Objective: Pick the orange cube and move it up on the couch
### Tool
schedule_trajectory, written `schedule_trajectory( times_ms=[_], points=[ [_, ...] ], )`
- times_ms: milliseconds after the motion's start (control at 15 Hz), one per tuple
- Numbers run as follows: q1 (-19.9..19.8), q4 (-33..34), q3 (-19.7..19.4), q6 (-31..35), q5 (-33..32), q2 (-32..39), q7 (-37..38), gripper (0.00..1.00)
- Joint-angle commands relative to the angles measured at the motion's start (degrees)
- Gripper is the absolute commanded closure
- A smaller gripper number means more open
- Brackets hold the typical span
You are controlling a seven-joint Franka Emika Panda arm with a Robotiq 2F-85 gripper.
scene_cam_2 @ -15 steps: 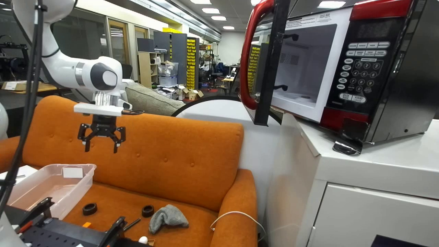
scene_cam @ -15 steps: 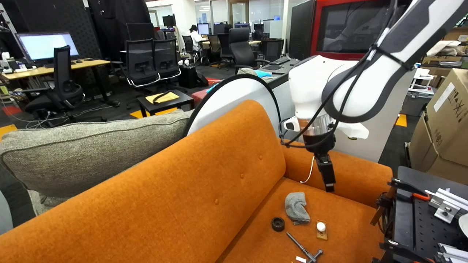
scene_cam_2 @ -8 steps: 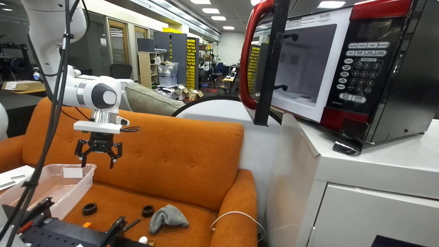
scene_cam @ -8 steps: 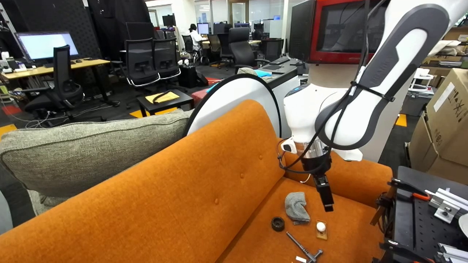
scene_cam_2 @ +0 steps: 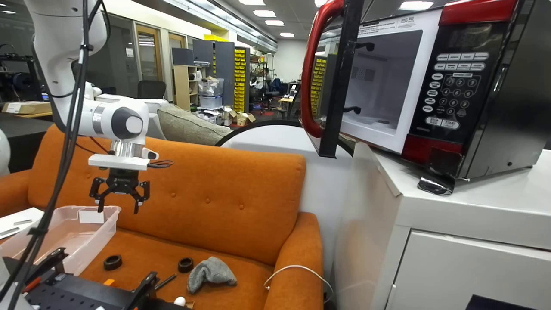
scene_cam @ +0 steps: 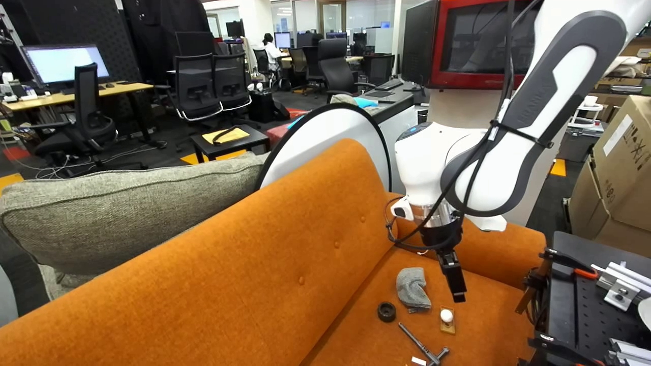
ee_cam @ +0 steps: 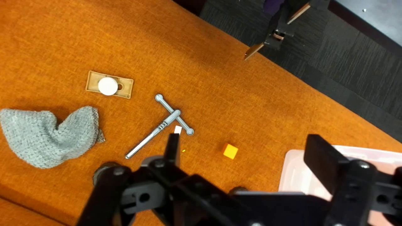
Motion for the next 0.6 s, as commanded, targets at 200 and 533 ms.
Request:
schedule_trajectory(
  times_ms=[200, 533],
  points=[
    [-1.8, 4.8, 4.2, 5.6, 0.3, 15.4, -3.7, 0.0],
    [-1.2, 9.5, 3.7, 5.6, -2.2, 23.7, -1.1, 0.0]
  ],
)
